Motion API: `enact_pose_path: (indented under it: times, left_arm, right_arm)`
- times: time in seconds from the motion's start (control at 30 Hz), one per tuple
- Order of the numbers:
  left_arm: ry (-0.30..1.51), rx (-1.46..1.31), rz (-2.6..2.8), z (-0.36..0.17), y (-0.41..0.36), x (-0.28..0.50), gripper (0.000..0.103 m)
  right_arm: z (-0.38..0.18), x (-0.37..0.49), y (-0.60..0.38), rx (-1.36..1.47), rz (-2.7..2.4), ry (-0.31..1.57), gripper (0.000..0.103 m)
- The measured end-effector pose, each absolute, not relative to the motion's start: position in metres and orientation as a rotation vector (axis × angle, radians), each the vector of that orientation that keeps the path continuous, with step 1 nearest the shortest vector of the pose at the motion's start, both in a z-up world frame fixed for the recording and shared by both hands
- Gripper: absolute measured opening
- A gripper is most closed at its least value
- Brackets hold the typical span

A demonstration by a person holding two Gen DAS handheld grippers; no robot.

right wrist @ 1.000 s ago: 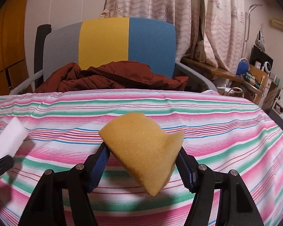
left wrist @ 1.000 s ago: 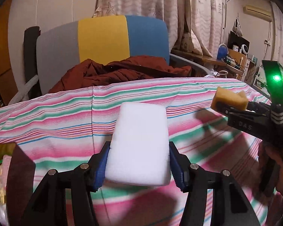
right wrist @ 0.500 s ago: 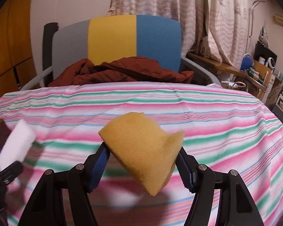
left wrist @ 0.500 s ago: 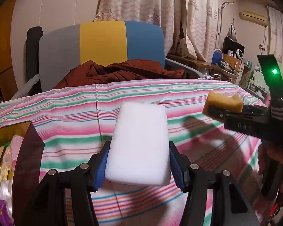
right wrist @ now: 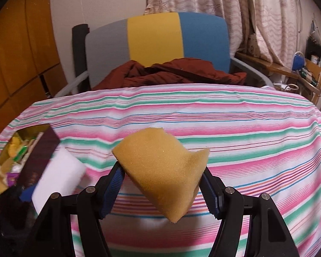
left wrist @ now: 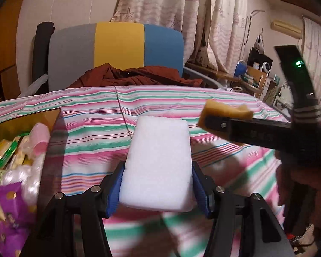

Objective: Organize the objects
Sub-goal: 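Carry sponge and white block over the gold tray and open both tools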

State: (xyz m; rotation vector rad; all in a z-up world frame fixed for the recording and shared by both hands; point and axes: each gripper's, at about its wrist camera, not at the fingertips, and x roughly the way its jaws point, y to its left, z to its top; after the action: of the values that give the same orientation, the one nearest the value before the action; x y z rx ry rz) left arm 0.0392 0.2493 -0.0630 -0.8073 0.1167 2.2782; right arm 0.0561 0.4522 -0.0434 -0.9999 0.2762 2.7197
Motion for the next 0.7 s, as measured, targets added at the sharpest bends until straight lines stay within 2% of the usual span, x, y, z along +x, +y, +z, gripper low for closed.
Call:
enact_pose_path:
  times: [0.37, 0.7]
  left_arm:
    - [-0.019, -0.773, 2.286, -0.033, 0.186, 0.059, 0.059]
    - [-0.113, -0.808, 2.397, -0.028, 0.121, 0.049, 0.059]
  right_arm:
    - [-0.029, 0.062, 0.403, -0.98, 2.828, 0.375, 0.069]
    - [-0.023, 0.052, 0.342, -1.029, 2.948, 0.456, 0.069]
